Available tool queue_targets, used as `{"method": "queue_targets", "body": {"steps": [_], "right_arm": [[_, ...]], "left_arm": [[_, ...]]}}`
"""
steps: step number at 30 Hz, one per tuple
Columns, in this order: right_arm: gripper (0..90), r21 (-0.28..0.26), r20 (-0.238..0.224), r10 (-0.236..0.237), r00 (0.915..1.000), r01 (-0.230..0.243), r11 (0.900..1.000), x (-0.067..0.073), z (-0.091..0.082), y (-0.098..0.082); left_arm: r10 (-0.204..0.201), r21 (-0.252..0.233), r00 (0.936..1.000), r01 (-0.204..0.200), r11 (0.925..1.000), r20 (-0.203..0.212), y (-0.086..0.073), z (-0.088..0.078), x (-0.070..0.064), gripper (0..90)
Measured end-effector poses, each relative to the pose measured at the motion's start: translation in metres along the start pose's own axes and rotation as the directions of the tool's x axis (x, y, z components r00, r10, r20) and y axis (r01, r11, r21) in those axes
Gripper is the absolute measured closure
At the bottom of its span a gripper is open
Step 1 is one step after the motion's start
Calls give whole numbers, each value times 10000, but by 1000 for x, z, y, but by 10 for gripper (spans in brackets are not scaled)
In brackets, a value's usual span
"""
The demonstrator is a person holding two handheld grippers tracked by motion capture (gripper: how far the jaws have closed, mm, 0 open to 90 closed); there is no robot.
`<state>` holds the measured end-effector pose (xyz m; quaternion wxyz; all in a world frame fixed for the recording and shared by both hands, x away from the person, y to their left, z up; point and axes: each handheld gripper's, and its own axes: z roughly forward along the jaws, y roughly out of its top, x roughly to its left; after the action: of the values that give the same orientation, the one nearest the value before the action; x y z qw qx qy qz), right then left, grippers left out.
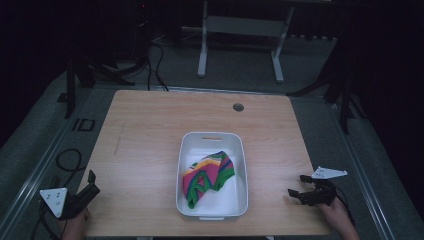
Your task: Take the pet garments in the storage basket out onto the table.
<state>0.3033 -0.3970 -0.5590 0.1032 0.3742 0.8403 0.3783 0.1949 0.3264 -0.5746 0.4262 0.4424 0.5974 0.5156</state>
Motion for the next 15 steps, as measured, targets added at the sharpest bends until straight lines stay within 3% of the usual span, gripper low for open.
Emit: {"method": "queue_targets", "body": {"steps": [3,6,8,15], "right_arm": [[136,240,-166,-861,9962,865,9960,6,3,5],[137,516,-355,-1213,9920,1230,9911,10,5,9],[136,635,-766,-1730,9819,1780,9820,17,7,16],[137,716,-1643,-2127,9632,2267,9713,29,8,38]], "left_arm": [[22,13,10000,-22,10000,13,0,0,0,19],[13,39,10000,-13,10000,14,0,0,0,19],[-27,15,10000,27,10000,15,0,0,0,19],[-6,6,10000,6,10000,36,0,0,1,19]]}}
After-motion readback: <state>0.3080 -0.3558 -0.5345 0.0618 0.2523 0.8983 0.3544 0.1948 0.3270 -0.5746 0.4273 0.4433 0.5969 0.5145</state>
